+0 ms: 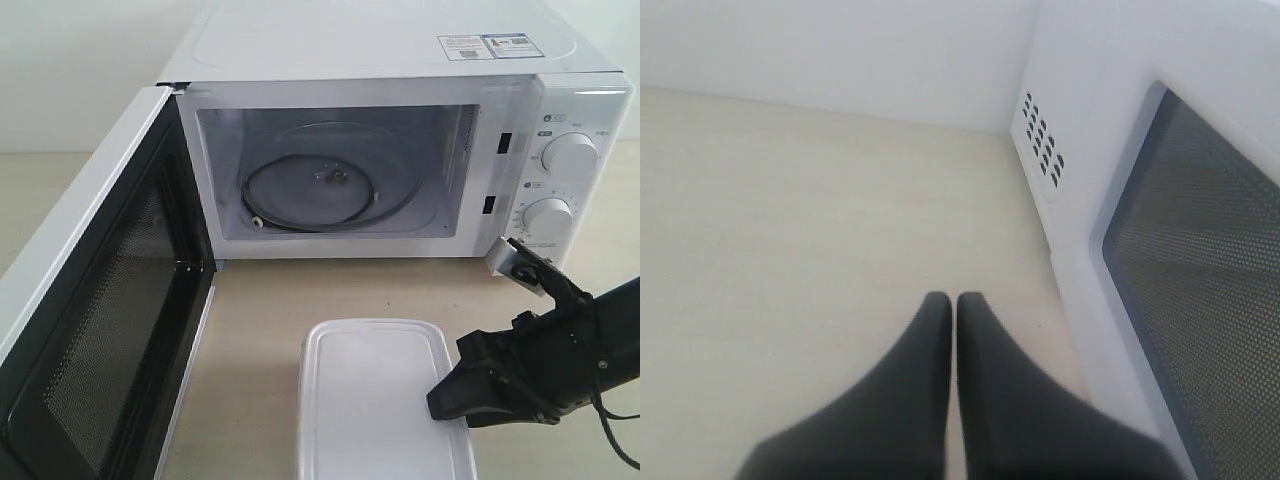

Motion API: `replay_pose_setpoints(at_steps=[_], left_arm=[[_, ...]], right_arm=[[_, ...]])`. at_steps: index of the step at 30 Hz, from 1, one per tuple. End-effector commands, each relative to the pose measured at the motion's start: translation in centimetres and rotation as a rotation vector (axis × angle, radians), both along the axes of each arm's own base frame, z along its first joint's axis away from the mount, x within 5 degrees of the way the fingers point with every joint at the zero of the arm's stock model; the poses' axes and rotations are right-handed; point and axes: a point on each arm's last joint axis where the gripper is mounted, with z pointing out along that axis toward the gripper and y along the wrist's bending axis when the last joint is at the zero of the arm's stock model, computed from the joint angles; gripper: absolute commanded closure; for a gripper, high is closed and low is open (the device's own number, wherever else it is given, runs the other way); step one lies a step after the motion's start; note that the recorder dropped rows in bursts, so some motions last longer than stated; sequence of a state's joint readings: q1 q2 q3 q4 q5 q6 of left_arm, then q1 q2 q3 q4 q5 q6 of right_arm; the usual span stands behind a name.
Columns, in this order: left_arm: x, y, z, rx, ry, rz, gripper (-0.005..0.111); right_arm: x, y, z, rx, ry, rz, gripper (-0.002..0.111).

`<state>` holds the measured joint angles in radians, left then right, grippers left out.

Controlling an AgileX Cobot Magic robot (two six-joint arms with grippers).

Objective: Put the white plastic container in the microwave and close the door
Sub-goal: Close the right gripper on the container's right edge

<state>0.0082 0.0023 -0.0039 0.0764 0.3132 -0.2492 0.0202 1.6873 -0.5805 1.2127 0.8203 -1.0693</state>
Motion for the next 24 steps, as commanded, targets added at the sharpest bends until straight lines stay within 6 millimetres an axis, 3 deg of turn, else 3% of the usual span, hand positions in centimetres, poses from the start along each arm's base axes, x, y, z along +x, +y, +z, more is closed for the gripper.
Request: replay_pose_setpoints(at_steps=[1, 10, 15, 20, 24], left_arm=[[0.01, -0.06, -0.05, -0.011, -0.006, -0.006, 0.103], [0.01, -0.06, -0.05, -0.011, -0.006, -0.006, 0.103], [0.01, -0.06, -0.05, -0.011, -0.006, -0.006, 0.103], [0.01, -0.06, -0.05, -0.011, -0.006, -0.006, 0.103], [0.01, -0.06, -0.05, -0.011, -0.006, -0.006, 0.103]], right_arm=[[-0.10, 0.11, 0.04, 0.009, -0.003, 0.014, 0.071], [-0.12, 0.13, 0.05, 0.012, -0.003, 0.017, 0.070], [-0.10, 0.16, 0.09, 0.018, 0.000, 0.011, 0.046], [-0.10, 0.16, 0.09, 0.017, -0.003, 0.014, 0.055], [-0.11, 0.17, 0.10, 0.018, -0.008, 0.020, 0.056]])
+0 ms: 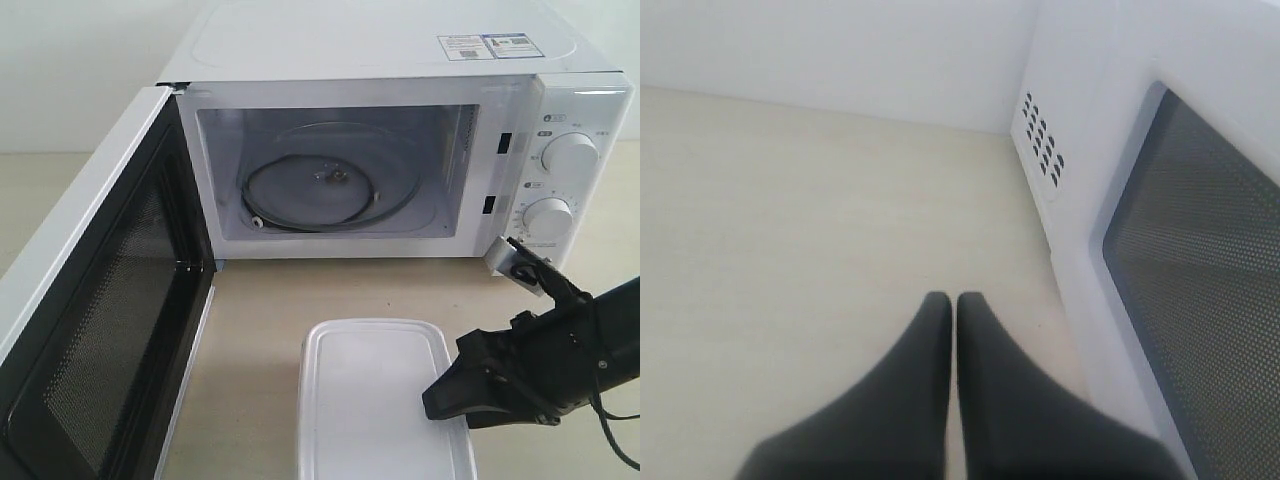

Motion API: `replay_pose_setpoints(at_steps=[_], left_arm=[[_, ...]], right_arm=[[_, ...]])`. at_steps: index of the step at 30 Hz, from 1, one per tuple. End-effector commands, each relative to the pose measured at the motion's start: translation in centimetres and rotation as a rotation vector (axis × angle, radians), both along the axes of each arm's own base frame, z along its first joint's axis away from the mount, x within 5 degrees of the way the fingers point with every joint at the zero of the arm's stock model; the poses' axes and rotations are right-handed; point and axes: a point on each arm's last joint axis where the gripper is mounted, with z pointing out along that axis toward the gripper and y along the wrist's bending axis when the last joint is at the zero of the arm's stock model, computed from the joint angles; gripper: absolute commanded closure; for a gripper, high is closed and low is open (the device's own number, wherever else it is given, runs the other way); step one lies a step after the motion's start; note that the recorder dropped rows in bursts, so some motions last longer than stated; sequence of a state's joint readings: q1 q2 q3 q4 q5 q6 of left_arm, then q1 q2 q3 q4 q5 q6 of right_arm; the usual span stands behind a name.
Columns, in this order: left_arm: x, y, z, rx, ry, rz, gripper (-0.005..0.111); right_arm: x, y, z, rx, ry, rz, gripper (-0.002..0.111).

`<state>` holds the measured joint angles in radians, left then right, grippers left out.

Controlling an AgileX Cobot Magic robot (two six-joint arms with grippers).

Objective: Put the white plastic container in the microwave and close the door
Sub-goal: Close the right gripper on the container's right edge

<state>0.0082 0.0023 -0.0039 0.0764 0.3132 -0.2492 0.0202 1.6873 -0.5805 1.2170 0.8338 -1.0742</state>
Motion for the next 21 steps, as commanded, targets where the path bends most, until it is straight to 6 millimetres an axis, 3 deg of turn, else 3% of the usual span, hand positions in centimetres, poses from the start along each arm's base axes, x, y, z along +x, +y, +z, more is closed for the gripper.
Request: replay_pose_setpoints(at_steps=[1, 21], left_arm=[[0.01, -0.06, -0.05, -0.011, -0.006, -0.006, 0.103], [0.01, -0.06, -0.05, -0.011, -0.006, -0.006, 0.103]], right_arm=[[-0.06, 0.08, 0.02, 0.005, -0.012, 0.016, 0.056], [-0.46, 0.18, -0.28, 0.023, -0.047, 0.013, 0.056]])
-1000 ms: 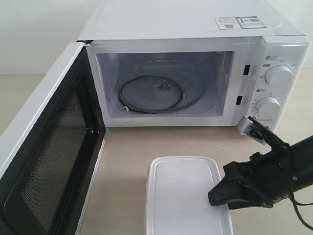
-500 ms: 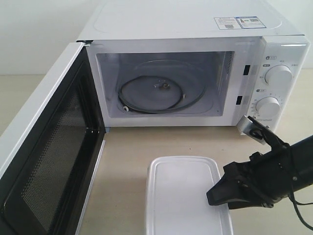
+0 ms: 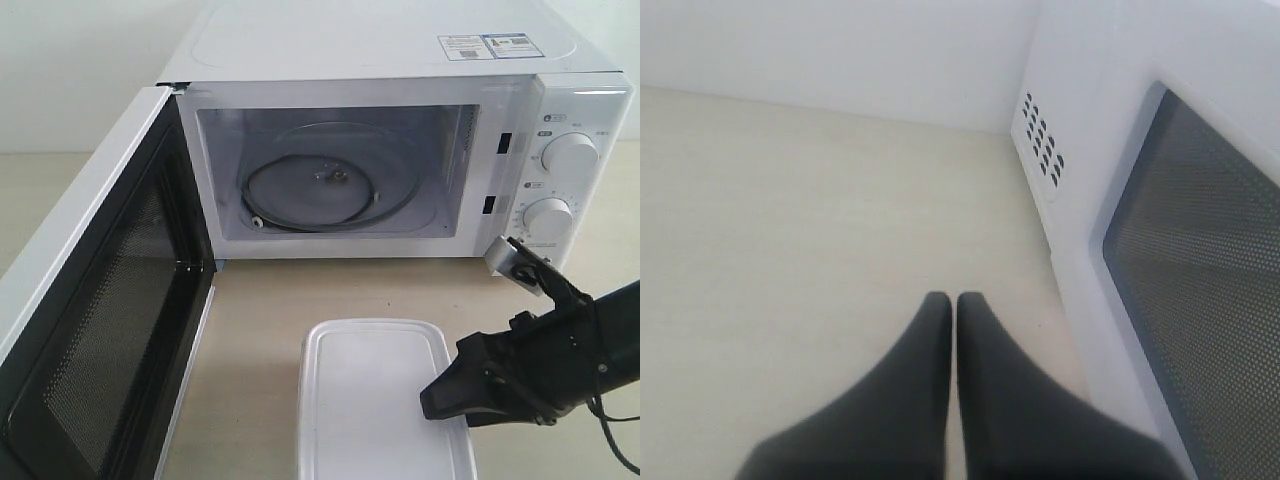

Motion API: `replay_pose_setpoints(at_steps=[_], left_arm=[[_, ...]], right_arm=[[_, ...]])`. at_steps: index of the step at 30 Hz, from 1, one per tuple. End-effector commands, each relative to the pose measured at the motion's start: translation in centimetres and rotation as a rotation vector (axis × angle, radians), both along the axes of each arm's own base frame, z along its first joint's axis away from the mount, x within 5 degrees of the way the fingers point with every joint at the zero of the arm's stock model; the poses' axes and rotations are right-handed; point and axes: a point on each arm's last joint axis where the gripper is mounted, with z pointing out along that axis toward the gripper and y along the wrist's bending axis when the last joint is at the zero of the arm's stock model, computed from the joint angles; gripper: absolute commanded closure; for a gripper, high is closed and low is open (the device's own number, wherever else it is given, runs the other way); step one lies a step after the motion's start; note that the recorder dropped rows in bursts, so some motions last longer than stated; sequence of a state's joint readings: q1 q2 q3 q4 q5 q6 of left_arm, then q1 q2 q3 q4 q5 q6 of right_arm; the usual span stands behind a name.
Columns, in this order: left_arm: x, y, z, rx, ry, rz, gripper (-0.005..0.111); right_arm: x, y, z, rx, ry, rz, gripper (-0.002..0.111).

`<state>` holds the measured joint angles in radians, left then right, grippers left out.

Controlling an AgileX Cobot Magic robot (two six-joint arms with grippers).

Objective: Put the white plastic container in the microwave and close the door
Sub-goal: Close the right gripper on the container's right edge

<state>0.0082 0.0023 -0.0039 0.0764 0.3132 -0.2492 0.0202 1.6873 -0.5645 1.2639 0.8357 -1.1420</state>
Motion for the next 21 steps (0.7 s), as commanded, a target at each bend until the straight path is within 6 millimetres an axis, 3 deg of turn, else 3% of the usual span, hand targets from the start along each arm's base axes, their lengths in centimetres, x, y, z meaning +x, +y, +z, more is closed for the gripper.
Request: replay_pose_setpoints(at_steps=[1, 16, 21], left_arm=[[0.0, -0.1, -0.1, -0.011, -0.006, -0.006, 0.103], [0.0, -0.1, -0.1, -0.011, -0.006, -0.006, 0.103], [0.0, -0.1, -0.1, -0.011, -0.006, -0.006, 0.103]], right_arm=[[-0.3, 0.1, -0.2, 0.006, -0.017, 0.004, 0.056], [-0.4, -0.1, -0.4, -0.010, -0.022, -0.011, 0.056], [-0.7, 1.1, -0.6, -0.041, -0.034, 0.035, 0.073]])
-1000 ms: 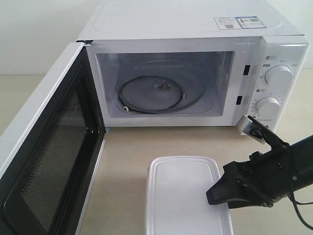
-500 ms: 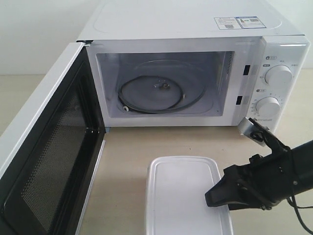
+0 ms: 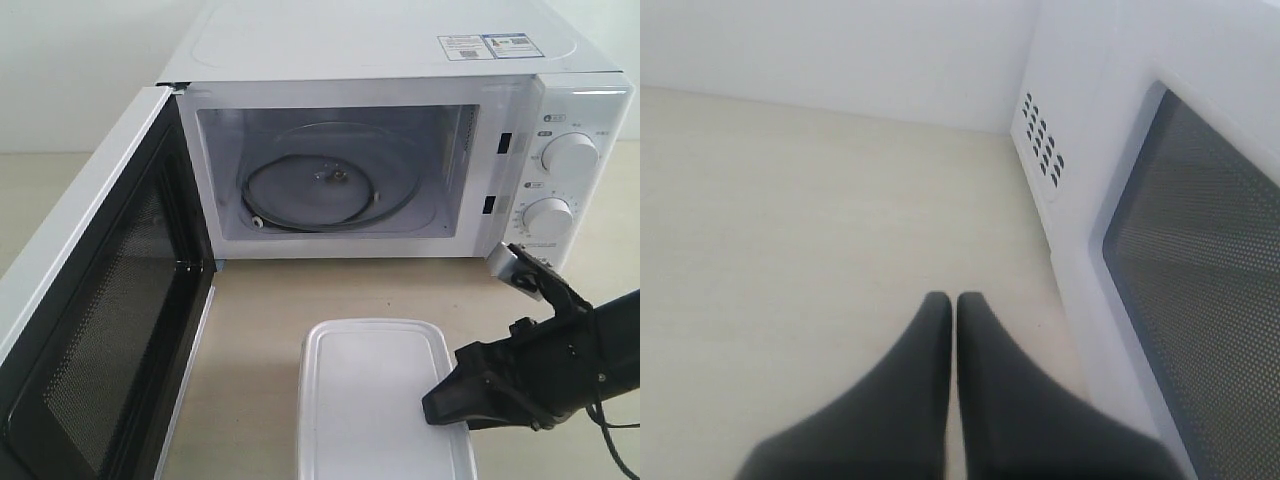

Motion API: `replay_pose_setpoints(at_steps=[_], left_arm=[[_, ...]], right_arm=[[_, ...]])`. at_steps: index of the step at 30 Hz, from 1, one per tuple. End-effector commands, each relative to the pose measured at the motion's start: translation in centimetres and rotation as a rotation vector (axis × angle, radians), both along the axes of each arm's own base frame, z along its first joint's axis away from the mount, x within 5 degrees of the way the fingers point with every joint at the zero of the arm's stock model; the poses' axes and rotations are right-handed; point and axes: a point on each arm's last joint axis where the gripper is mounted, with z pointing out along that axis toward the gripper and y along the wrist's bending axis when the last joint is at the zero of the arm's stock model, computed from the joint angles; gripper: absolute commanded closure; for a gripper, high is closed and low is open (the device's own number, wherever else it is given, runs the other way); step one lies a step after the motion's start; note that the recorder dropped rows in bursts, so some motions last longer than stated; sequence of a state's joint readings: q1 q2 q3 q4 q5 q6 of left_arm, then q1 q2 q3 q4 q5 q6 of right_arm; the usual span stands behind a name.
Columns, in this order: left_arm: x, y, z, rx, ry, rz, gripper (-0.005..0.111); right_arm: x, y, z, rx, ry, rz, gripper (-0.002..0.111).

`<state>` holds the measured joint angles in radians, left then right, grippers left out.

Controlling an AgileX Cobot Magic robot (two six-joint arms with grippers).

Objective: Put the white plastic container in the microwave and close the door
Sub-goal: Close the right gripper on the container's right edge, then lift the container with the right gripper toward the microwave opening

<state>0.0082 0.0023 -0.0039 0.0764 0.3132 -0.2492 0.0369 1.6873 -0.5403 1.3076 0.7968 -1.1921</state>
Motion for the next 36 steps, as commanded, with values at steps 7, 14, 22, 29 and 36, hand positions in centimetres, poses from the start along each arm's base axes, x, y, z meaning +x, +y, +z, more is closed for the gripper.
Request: replay_pose_setpoints(at_steps=[7, 14, 22, 29, 36], left_arm=[[0.0, -0.1, -0.1, -0.011, -0.006, -0.006, 0.103], [0.0, -0.1, -0.1, -0.011, -0.006, -0.006, 0.103], [0.0, -0.1, -0.1, -0.011, -0.006, -0.006, 0.103], [0.0, -0.1, -0.1, -0.011, -0.006, -0.006, 0.103], [0.0, -0.1, -0.1, -0.011, -0.006, -0.006, 0.103]], right_arm=[[-0.1, 1.2, -0.1, -0.036, -0.029, 0.047, 0.082], [-0.1, 1.2, -0.1, -0.037, -0.031, 0.051, 0.109], [-0.2, 1.4, 0.1, -0.004, -0.017, 0.054, 0.108], [0.3, 1.5, 1.9, 0.035, -0.091, -0.034, 0.108], [-0.2, 1.4, 5.6, 0.076, -0.214, -0.084, 0.108]])
